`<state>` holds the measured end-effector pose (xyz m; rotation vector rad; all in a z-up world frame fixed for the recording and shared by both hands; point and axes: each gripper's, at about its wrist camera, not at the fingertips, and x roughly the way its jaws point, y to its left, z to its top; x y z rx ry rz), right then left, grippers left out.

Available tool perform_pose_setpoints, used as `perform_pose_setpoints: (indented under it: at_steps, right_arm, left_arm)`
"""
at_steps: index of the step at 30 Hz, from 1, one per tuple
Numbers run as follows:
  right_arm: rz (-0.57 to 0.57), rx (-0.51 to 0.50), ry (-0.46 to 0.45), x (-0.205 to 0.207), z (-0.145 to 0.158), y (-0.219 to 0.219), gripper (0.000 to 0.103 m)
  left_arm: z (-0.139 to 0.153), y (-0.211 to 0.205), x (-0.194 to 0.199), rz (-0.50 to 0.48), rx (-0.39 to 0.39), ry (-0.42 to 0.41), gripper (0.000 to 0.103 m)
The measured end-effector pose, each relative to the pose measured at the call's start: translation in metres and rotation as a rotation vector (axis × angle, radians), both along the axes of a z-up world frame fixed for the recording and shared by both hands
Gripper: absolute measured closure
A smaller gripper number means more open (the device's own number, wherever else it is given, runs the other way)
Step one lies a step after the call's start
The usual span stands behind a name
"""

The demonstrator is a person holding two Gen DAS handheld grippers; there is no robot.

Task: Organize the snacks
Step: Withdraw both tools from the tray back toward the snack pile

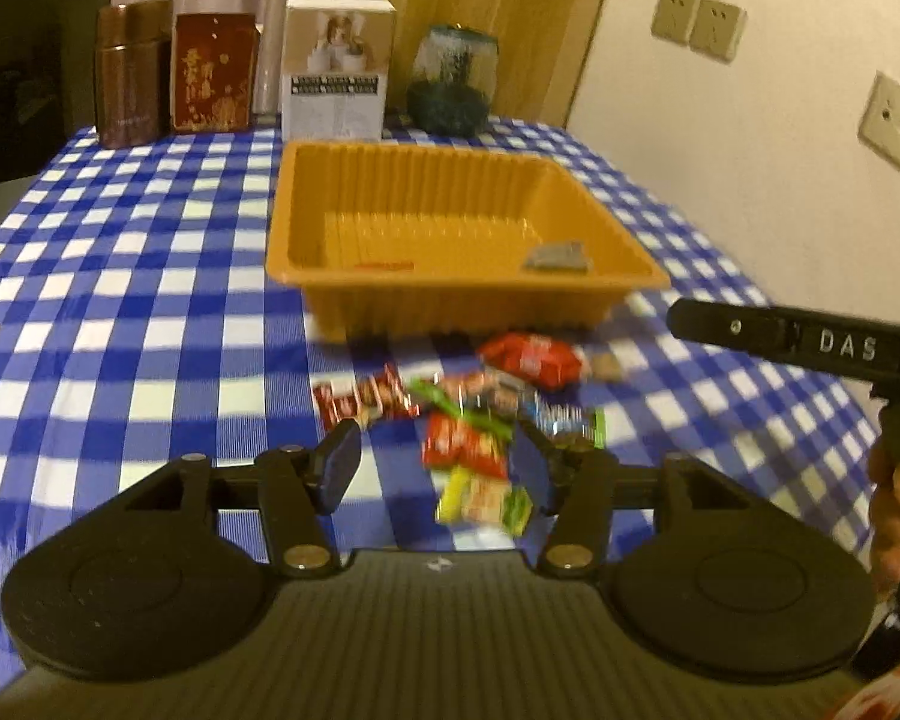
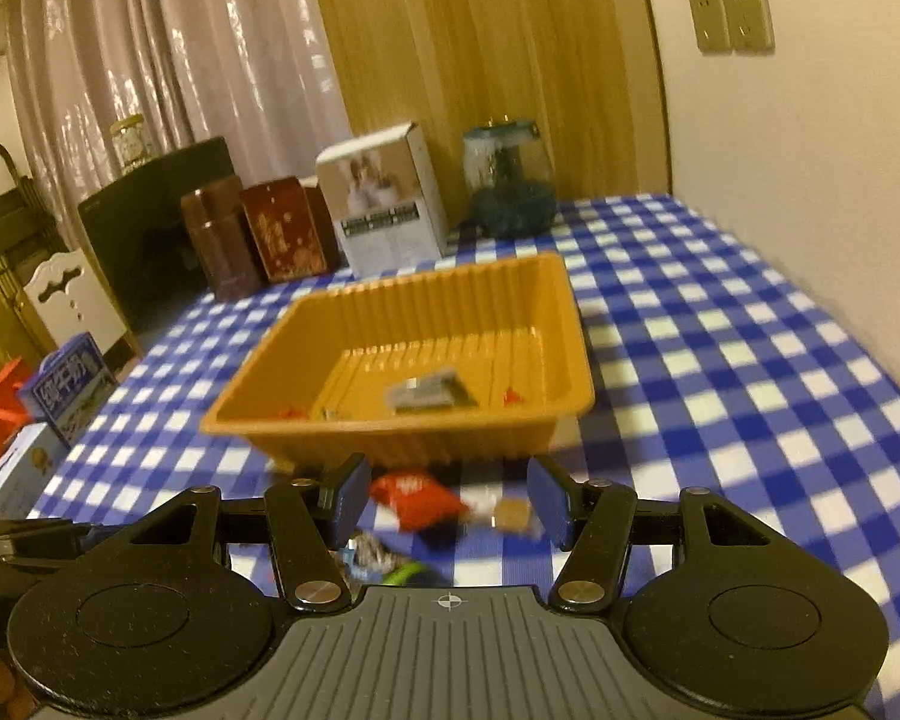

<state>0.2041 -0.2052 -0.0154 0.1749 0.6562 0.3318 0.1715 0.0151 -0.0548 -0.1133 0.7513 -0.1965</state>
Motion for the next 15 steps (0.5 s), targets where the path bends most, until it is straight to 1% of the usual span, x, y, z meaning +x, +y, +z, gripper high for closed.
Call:
perform_pose_setpoints:
  at_steps: [4,9,15]
  right_arm:
    - [-0.017,-0.002,0.042,-0.008,-0.008,-0.004,0.045]
    - [-0.041,0.007,0.1,-0.01,-0.019,-0.009,0.045]
    - [-0.052,0.004,0.12,-0.006,-0.024,-0.013,0.045]
  left_arm:
    - [-0.009,-0.005,-0.007,-0.04,0.007,0.02,0.051]
    - [-0.019,-0.014,-0.007,-0.09,0.016,0.036,0.051]
    - [-0.031,-0.02,0.001,-0.115,0.018,0.059,0.051]
